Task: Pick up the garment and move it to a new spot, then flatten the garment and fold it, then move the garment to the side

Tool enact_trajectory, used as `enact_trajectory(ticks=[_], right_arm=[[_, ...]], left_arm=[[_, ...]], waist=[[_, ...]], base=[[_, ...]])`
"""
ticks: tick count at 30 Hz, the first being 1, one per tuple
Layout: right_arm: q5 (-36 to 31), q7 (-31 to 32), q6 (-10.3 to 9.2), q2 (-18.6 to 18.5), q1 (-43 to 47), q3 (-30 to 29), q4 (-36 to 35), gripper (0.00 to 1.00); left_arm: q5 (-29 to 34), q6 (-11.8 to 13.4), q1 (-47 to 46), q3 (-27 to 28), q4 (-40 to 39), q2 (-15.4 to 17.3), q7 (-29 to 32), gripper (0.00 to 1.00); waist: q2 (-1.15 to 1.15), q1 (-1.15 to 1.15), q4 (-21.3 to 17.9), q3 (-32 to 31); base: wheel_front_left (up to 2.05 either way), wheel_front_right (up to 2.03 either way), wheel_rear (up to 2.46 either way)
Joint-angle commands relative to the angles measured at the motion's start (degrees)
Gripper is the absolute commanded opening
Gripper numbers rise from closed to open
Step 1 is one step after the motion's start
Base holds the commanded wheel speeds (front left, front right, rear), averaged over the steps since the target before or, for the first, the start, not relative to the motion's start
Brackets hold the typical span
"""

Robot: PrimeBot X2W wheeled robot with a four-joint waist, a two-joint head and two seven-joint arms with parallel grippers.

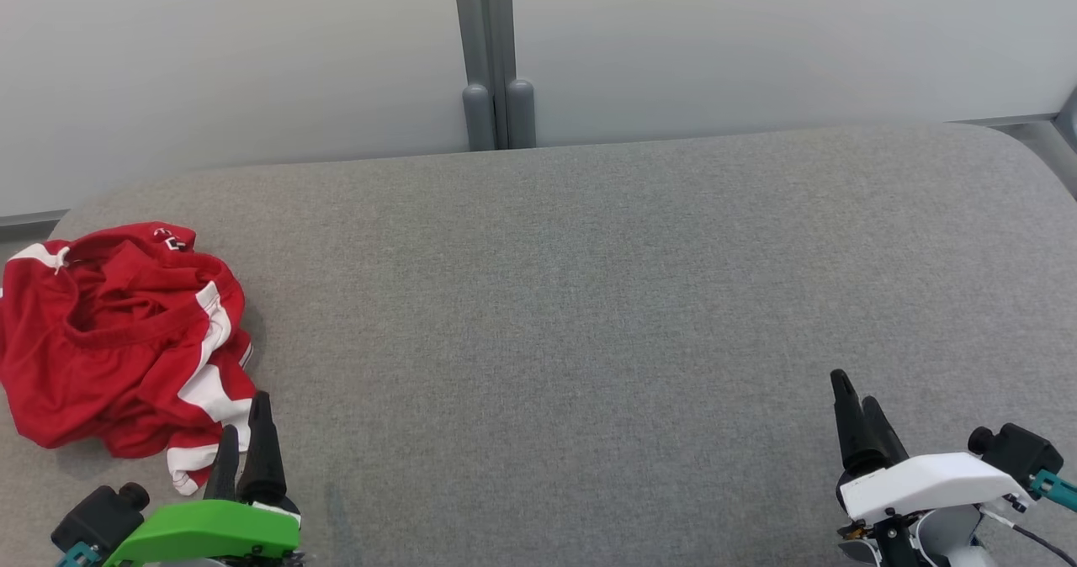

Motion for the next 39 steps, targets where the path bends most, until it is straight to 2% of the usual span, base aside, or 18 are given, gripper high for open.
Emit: enact_trajectory(ticks=[1, 15, 39], right_arm=[[-2.7, -0.7, 0.02, -0.4, -0.1, 0.1, -0.4, 1.00], [-13.9, -3.2, 0.02, -0.4, 0.1, 1.1, 0.4, 1.00], [-27.7, -6.7, 0.02, -0.6, 0.5, 2.4, 2.4, 1.00]], left_arm=[[2.5, 0.4, 0.1, -0.3, -0.8, 0.4, -0.7, 1.00], [14.9, 2.6, 1.1, -1.1, -1.6, 0.5, -3.2, 1.00], [29.3, 4.1, 2.4, -3.3, -1.7, 0.6, -6.7, 1.00]], waist=[[0.00, 0.00, 0.0, 0.0], [0.00, 0.00, 0.1, -0.4], [0.00, 0.00, 0.1, -1.3]], base=[[0.00, 0.00, 0.00], [0.00, 0.00, 0.00], [0.00, 0.00, 0.00]])
